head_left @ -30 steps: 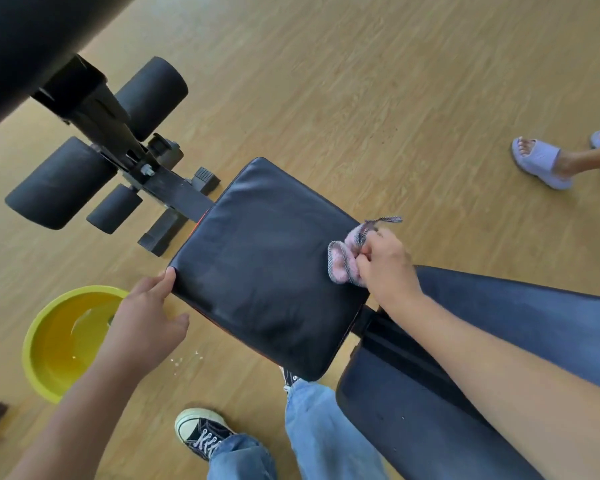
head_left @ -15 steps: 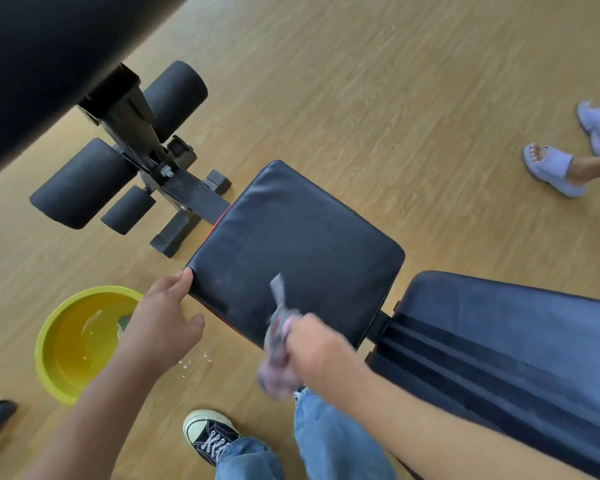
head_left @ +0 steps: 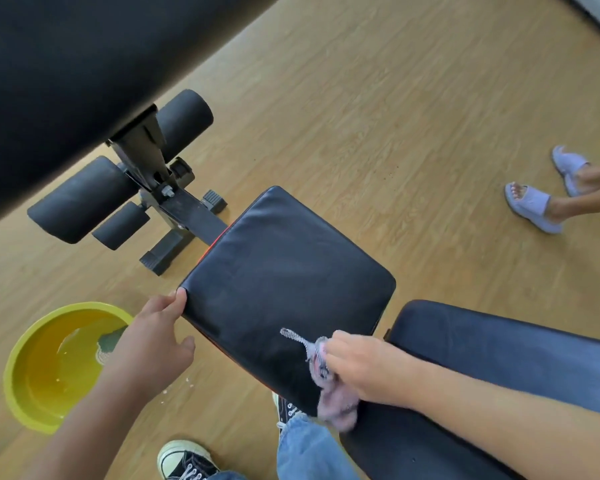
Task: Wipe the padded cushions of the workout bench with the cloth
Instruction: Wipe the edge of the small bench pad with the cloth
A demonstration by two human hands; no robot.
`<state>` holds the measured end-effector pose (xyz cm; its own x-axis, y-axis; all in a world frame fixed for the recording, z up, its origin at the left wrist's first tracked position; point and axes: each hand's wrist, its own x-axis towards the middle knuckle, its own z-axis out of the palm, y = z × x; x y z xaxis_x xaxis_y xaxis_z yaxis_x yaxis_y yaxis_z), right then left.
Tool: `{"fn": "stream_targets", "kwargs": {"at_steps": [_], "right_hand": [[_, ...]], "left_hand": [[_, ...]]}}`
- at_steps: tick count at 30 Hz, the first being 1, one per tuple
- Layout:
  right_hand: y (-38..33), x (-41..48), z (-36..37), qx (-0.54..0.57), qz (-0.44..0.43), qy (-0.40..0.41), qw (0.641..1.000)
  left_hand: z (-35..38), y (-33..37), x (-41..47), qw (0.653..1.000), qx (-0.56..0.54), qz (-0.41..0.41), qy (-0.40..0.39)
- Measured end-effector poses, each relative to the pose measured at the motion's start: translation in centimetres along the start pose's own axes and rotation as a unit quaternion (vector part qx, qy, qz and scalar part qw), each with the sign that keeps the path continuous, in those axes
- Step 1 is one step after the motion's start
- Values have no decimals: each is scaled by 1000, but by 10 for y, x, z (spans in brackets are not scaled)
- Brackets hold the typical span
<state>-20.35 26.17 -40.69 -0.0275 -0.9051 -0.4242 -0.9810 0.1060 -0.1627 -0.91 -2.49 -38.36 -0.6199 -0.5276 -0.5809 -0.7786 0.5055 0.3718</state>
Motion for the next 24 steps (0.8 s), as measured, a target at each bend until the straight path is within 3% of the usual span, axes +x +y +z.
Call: {"fn": "stream_targets", "kwargs": {"at_steps": [2, 3, 4, 5, 7, 9, 10, 11, 13, 14, 16, 17, 20, 22, 24], "right_hand": [[46, -2, -31, 63, 196, 83, 975], [67, 4, -35, 87, 317, 155, 931], [72, 1, -38, 121, 393, 181, 893], [64, 0, -33, 116, 396, 187, 891], [8, -3, -19, 126, 279, 123, 944], [-48, -15, -16, 67, 97, -11, 993], [-54, -20, -16, 12, 11, -51, 999], [-45, -17, -23, -14, -19, -66, 998], [2, -11, -40, 4, 45, 7, 999], [32, -12, -34, 10, 122, 54, 991], [62, -17, -32, 101, 263, 80, 956], [61, -18, -35, 109, 293, 71, 947], [3, -16, -12, 82, 171, 82, 978], [-45, -18, -9, 39, 22, 28, 999], [-67, -25, -3, 45, -82, -59, 994]], "left_hand": [[0, -1, 0, 1000, -5, 4, 1], [0, -3, 1, 1000, -8, 7, 4], [-1, -3, 1, 1000, -10, 10, 6], [-1, -2, 1, 1000, -11, 12, 9], [-1, -2, 1, 1000, -12, 12, 13], [0, -3, 0, 1000, -16, 8, 13], [1, -3, -1, 1000, -18, 8, 14], [1, -3, -2, 1000, -18, 10, 15], [2, -4, -2, 1000, -18, 10, 16], [2, -5, -2, 1000, -17, 8, 18], [3, -5, -2, 999, -21, 7, 26], [3, -5, -2, 999, -23, 8, 31], [3, -5, -2, 999, -30, 17, 38], [4, -6, -4, 998, -32, 19, 45], [6, -7, -5, 998, -38, 18, 51]]}}
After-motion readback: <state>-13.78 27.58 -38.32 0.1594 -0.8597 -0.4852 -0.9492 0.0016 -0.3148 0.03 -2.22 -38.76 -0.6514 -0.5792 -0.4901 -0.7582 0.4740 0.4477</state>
